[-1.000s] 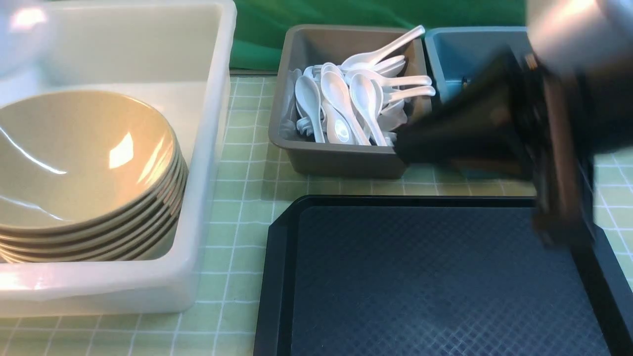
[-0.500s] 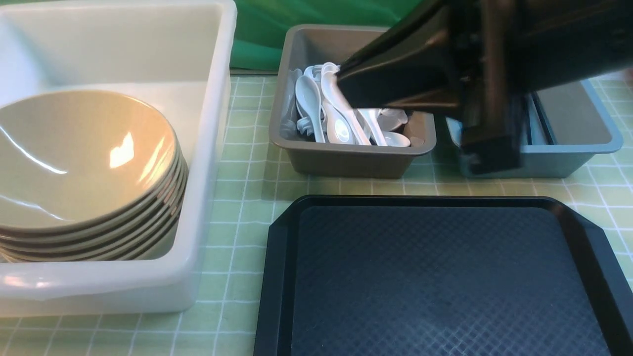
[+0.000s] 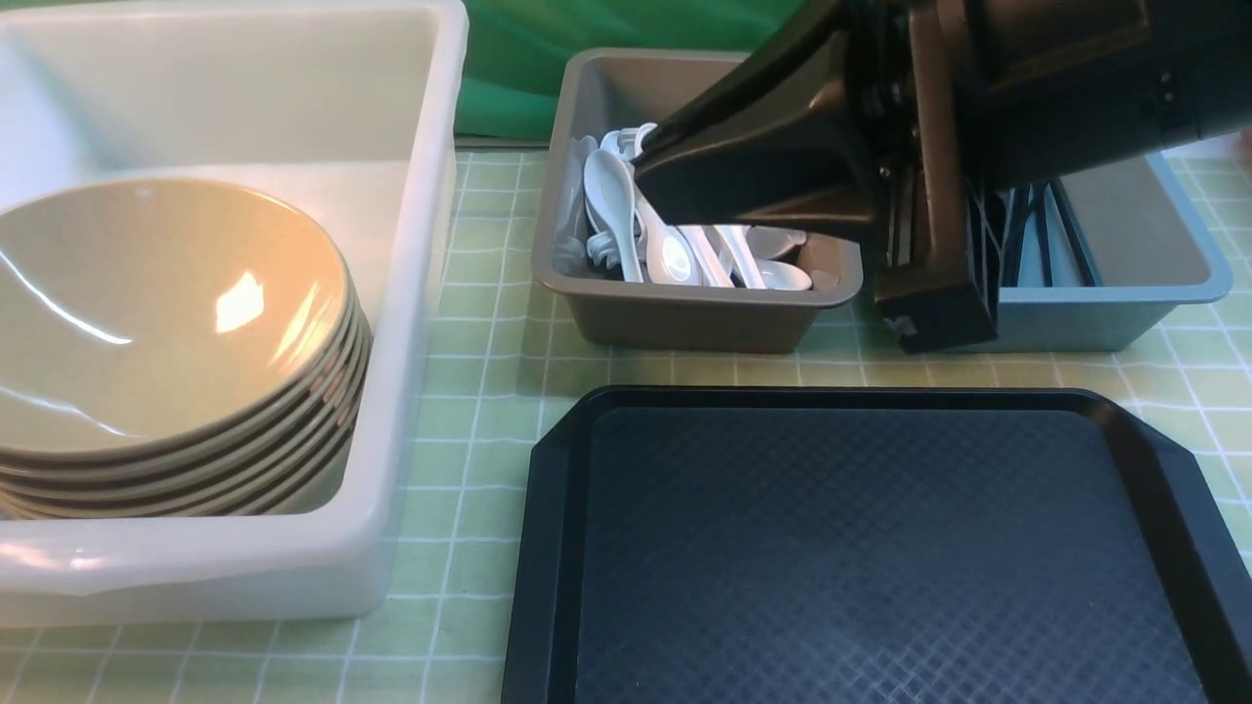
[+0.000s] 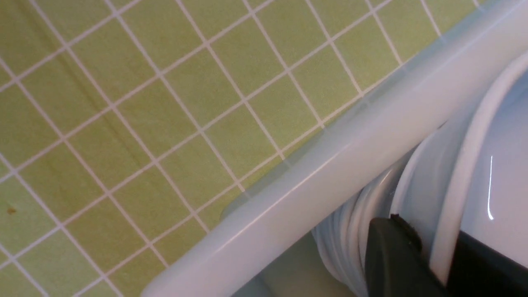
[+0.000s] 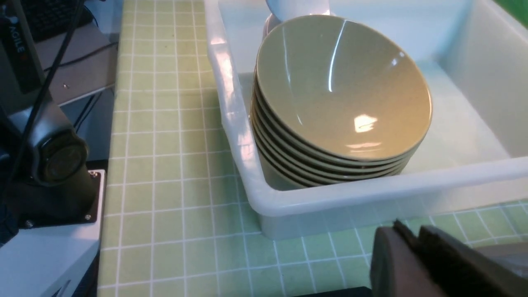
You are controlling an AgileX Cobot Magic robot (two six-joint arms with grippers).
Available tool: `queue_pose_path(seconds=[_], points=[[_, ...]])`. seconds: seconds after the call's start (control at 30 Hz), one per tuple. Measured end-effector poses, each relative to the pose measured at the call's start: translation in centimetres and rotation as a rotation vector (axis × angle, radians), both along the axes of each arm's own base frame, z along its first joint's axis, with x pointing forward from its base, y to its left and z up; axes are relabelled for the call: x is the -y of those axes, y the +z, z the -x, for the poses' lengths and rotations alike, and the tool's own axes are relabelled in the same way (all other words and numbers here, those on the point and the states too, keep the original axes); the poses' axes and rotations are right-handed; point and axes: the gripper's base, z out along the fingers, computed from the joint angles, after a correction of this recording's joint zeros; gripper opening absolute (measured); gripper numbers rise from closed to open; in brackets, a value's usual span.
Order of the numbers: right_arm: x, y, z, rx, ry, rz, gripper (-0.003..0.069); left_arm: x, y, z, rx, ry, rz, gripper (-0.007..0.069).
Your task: On green table put chopsticks spoon bowls plates into blue grey white boxes.
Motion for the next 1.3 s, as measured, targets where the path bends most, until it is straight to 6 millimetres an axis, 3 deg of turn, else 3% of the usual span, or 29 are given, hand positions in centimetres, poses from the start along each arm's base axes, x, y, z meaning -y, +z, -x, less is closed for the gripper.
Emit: queue_pose_path(seconds=[0.2,0.47,0.6,0.7,0.83,0.93,1.07,1.13,1.3], points=[[0.0,0.0,0.0,0.005,-0.004,-0.003,0.009,0.1,0.0,0.0,-0.002,0.012,0.01,0.0067],[0.0,0.1,-0.1,0.011,-0.01,-0.005,0.0099,1.6,-0.1,-0.9,-0.014,-0.027,0.029,0.0301],[0.1,-0.1,-0.2,0.025,-0.016,0.016,0.0108,3.3,0.3,-1.9,-0.032,-0.095,-0.005,0.0484],[0.6,-0.3,-0.7,0.03,-0.059,0.055,0.011,4.5,1.9,-1.6,-0.031,-0.134,-0.082,0.0581],[3.5,-1.0,-3.0,-0.018,-0.288,0.136,0.0115,7.9,6.0,-0.5,0.071,-0.206,-0.16,0.0629],[7.1,-1.3,-4.8,-0.083,-0.498,0.167,0.0118,13.0,8.9,0.0,0.195,-0.404,-0.17,0.0628],[11.1,-1.1,-4.9,-0.16,-0.659,0.188,0.0119,19.6,11.3,0.5,0.36,-0.73,-0.166,0.0577],[12.9,-0.7,-4.0,-0.162,-0.726,0.176,0.0119,23.4,12.1,1.1,0.436,-0.91,-0.129,0.0486],[15.1,-1.5,-1.0,-0.124,-0.822,0.131,0.0119,27.7,12.9,2.4,0.498,-1.121,-0.117,0.0239]])
